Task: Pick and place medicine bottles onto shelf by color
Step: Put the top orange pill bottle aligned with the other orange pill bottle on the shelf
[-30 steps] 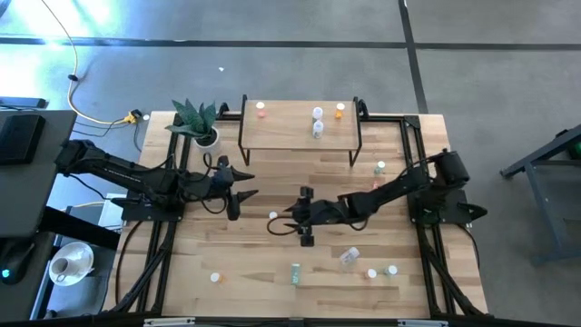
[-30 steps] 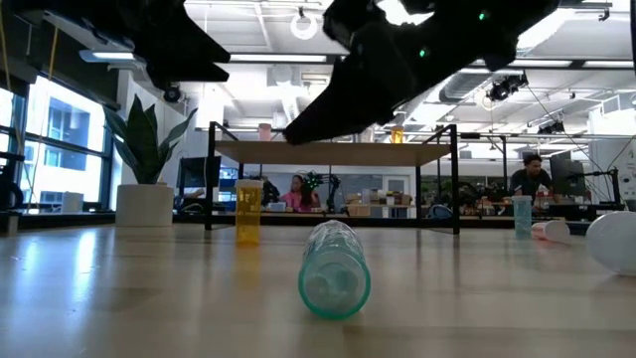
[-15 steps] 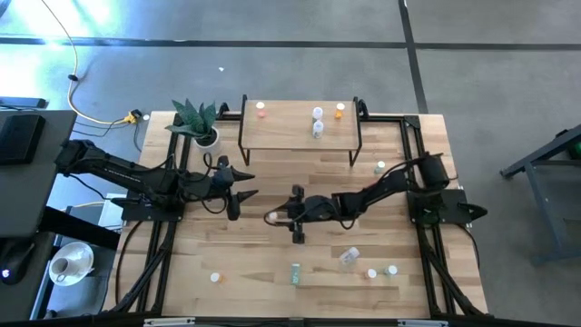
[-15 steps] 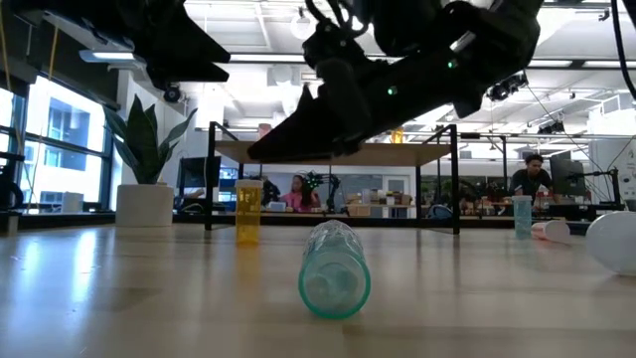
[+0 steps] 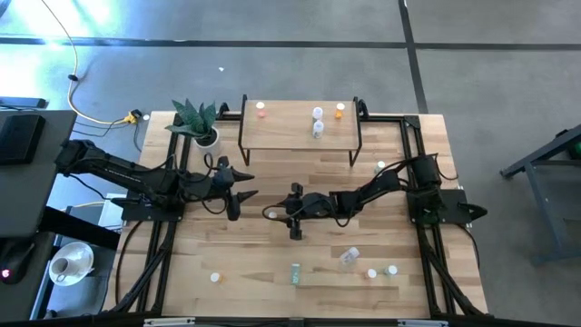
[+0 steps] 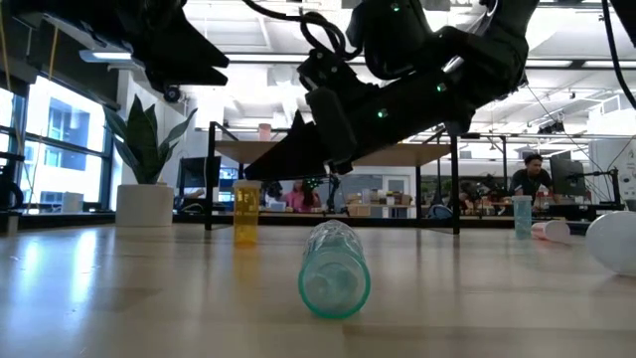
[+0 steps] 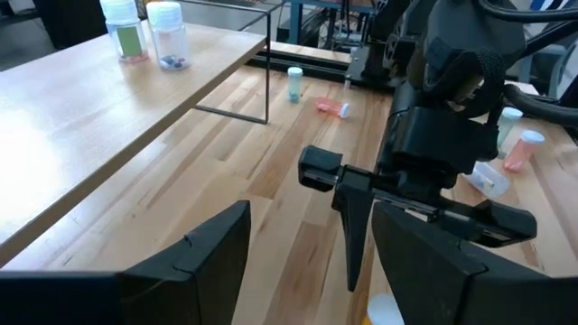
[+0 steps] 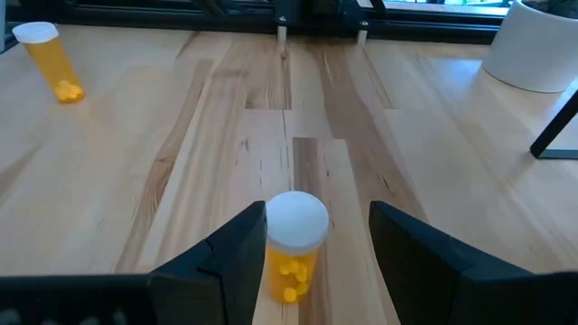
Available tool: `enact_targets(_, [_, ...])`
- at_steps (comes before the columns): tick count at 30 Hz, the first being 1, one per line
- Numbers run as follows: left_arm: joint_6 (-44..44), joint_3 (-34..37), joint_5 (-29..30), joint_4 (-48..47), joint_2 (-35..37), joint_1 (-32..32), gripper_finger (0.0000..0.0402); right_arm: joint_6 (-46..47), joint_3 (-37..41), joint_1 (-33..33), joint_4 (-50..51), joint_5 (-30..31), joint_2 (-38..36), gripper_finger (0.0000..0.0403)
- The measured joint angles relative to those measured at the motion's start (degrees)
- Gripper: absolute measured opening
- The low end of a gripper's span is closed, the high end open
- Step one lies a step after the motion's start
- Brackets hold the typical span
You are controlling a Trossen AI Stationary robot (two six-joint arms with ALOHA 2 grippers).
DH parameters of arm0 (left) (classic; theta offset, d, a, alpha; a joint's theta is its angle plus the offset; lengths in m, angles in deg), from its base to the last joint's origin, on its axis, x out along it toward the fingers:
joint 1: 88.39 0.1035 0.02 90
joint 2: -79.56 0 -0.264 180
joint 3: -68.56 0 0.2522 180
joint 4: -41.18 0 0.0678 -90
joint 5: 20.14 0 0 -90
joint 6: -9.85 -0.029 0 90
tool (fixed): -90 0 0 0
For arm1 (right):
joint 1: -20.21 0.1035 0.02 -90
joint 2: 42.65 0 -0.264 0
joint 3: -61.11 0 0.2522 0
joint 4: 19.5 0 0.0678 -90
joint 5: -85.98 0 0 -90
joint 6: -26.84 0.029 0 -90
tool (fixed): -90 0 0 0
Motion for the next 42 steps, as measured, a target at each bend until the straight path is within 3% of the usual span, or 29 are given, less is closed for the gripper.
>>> enact_targets(42, [-0.2,0.0,0.0,-0.1,0.0,0.1,0.0223,1.5,0.0,0.0,-4.8,-2.6,3.1,0.0190])
